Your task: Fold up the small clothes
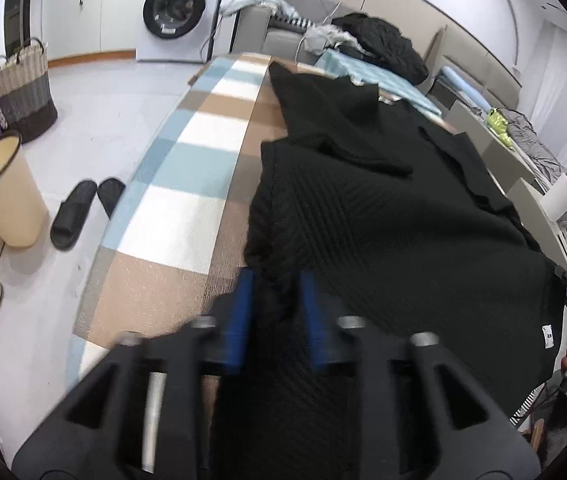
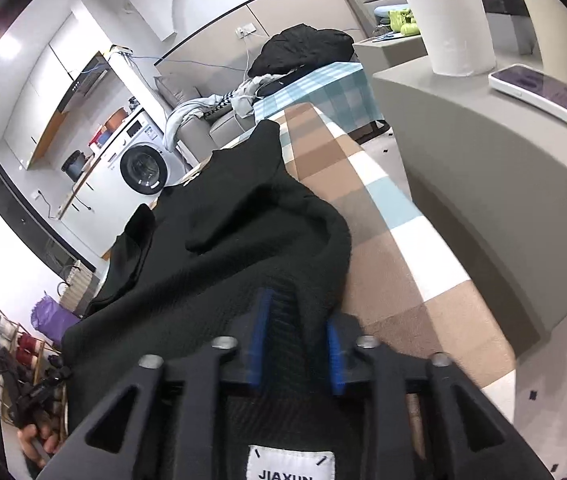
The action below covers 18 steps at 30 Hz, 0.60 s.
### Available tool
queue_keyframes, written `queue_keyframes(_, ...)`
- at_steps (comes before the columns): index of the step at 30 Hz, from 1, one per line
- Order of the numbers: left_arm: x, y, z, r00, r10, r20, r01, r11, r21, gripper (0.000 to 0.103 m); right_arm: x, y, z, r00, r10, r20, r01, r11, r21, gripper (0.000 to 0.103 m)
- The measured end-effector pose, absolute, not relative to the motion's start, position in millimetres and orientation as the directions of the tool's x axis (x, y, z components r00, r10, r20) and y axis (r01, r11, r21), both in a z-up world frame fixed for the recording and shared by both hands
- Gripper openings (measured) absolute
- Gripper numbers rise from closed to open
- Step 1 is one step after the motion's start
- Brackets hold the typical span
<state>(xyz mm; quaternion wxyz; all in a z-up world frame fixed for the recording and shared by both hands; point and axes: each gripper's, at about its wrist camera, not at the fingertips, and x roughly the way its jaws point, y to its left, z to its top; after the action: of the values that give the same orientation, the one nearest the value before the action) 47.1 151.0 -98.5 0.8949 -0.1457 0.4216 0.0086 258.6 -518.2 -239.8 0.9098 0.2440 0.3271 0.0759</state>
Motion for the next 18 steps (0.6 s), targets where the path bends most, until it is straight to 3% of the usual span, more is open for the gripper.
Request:
queue_keyframes(4,55,152,-109,0.640,-0.129,-0.757,-0.154,0.944,-0.291,0.042,261,-515,-242,0.766,0.289,-0.574,0.024,0.880,0.475,0.038)
queue_keyframes(6,56,152,-109,0.653,-0.139,-0.744,-0.144,0.942,-0.302,0.008,261,-510,-242,0.763,0.281,-0.582,0.014,0.893,0.449,0.021)
queue_keyframes(7,56,154,-109,0.661,-0.144,-0.736,-0.144,0.939,-0.313,0.007,260,-505,-242,0.753,0.301,-0.585,-0.012,0.895,0.446,0.010)
queue_keyframes(8,53,158,-108,0.672,-0.150,-0.725,-0.151,0.931,-0.333,0.005,257,-502,-241,0.751,0.317,-0.579,-0.029,0.893,0.450,0.006)
queue_keyframes(12,44,169,-99,0.695,-0.132,-0.707,-0.168,0.926,-0.338,0.004,237,-487,-238,0.725,0.404,-0.558,-0.117,0.870,0.479,0.005)
queue_keyframes(18,25,184,-87,0.717,-0.096,-0.690,-0.194,0.924,-0.330,0.004,208,-489,-236,0.727,0.421,-0.542,-0.120,0.856,0.503,0.005)
